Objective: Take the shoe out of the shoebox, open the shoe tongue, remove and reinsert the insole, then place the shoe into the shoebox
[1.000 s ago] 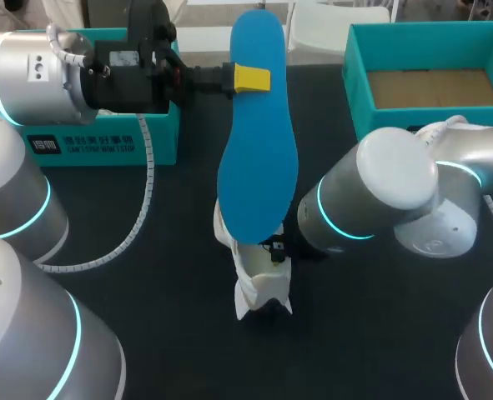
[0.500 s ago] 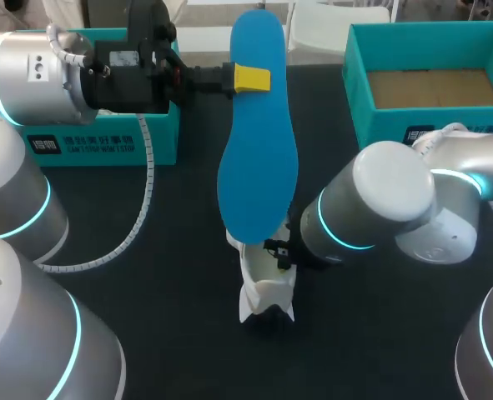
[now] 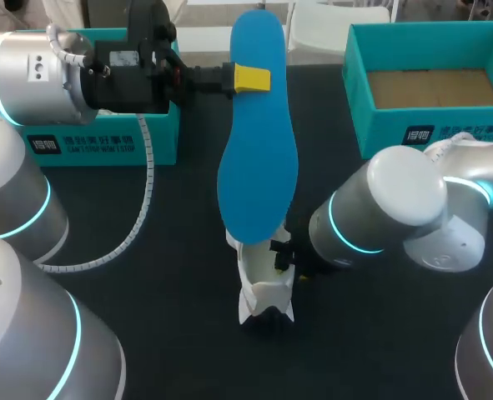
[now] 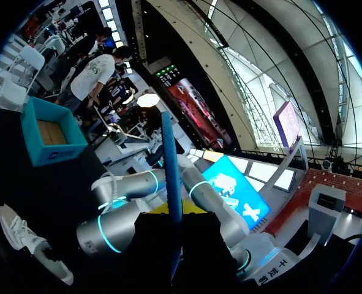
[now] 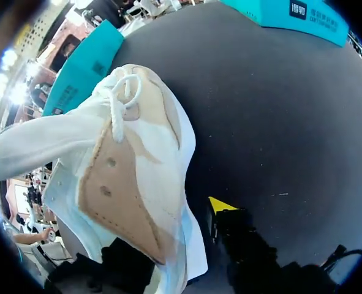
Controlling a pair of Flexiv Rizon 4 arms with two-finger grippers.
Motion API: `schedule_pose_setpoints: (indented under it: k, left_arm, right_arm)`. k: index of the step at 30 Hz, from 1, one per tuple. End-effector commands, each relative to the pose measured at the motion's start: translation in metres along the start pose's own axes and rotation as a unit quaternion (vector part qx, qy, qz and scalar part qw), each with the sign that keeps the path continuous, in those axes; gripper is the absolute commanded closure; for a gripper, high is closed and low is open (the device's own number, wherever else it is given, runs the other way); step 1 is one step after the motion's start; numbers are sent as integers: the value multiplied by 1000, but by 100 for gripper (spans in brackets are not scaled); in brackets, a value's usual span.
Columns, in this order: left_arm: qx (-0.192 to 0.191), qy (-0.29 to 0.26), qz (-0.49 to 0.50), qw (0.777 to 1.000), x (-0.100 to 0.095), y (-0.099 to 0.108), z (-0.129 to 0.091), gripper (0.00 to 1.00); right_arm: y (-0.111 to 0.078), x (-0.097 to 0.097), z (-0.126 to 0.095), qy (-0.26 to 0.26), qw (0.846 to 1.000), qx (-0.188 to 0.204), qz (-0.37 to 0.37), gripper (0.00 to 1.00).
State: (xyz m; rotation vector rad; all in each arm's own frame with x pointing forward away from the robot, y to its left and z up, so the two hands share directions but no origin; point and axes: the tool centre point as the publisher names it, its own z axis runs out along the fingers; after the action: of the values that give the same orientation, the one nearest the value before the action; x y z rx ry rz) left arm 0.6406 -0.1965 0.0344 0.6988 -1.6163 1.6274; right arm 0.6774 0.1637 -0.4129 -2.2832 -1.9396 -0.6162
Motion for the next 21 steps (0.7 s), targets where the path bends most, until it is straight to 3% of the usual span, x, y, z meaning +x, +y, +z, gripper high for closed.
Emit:
schedule_pose_setpoints:
  k: [1, 4, 21]
  left_arm:
    - [1, 0, 0, 1000, -1, 0, 2, 100]
    - [1, 0, 0, 1000, -1, 0, 2, 100]
    - [1, 0, 0, 1000, -1, 0, 2, 100]
  right_arm:
    - [-9, 0, 3, 59, 998, 0, 9, 0]
    - [-10, 7, -13, 107, 994, 12, -16, 0]
    - [-10, 7, -13, 107, 994, 12, -16, 0]
